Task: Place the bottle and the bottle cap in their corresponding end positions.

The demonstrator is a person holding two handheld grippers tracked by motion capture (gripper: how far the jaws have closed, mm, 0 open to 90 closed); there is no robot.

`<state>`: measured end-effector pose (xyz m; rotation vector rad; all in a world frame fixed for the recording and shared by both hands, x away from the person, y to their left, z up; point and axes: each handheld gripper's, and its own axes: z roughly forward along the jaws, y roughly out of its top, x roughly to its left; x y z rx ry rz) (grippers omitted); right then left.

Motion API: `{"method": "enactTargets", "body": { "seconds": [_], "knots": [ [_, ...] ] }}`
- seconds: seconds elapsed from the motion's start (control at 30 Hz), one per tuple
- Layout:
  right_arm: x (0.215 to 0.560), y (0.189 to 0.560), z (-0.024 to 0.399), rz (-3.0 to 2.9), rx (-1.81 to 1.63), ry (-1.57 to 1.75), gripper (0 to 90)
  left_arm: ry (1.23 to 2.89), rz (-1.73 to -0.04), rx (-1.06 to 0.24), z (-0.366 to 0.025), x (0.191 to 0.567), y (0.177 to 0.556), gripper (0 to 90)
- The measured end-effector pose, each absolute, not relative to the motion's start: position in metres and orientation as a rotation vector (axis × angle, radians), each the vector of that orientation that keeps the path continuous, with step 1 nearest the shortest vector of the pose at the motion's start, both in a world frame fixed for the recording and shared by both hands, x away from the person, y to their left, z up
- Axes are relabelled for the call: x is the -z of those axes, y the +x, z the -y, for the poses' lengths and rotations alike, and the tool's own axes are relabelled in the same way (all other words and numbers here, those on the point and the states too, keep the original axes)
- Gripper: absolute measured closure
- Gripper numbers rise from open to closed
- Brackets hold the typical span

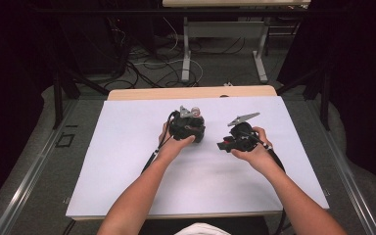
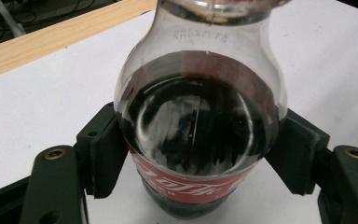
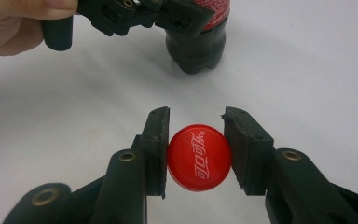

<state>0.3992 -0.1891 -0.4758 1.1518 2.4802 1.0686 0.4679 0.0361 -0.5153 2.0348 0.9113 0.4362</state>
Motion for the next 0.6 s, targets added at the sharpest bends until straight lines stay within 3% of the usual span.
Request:
{"method": "enactTargets", "body": {
  "seconds": [0.17,0.37,0.6],
  "knots": [
    [0.477,0.399,0.187,-2.491,-1.055,1.136,61.2,2.034,-0.937,-0.405,-0.037,0.516,0.468,27.8],
    [0.484,0.399,0.178,-2.518,-1.036,1.124,61.2,2.025,-0.955,-0.374,-0.044,0.515,0.470,18.1],
    [0.498,0.397,0.157,-2.565,-1.027,1.064,61.2,1.986,-0.996,-0.311,-0.062,0.513,0.461,16.1]
  ]
}}
